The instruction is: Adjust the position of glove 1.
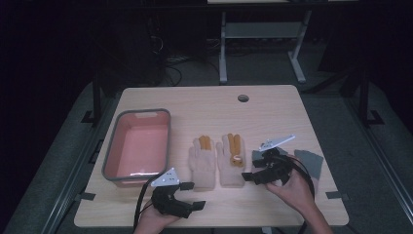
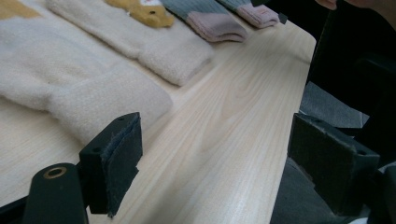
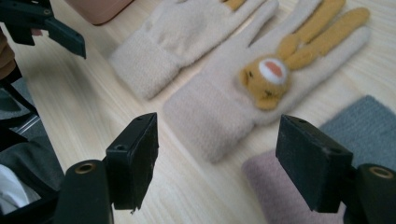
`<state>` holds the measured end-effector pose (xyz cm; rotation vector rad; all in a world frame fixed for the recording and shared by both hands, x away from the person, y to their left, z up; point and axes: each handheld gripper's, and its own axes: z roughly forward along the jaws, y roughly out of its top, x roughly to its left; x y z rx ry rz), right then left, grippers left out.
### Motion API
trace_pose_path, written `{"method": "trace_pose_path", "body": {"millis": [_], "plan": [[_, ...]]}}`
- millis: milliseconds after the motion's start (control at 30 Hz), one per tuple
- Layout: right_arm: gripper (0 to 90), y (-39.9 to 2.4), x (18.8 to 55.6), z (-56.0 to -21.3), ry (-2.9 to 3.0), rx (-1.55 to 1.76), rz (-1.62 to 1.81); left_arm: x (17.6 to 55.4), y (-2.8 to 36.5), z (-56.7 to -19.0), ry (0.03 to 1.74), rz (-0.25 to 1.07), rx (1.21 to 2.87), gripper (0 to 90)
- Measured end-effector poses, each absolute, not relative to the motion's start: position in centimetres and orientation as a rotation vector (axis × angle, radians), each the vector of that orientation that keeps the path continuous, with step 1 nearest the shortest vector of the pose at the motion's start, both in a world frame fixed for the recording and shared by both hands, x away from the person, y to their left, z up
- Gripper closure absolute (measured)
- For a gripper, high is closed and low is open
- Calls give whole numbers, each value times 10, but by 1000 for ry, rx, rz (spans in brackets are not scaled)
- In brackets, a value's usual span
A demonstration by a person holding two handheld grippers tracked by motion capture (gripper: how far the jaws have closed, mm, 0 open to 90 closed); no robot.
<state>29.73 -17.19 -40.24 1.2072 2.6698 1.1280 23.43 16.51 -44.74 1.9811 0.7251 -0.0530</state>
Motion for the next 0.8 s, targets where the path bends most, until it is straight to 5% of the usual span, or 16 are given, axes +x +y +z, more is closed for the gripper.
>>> {"method": "trace_pose_path", "body": {"millis": [800], "plan": [[398,-124,354,-406,2770,1130,900,232,168,-446,744,-60,1952,178]]}}
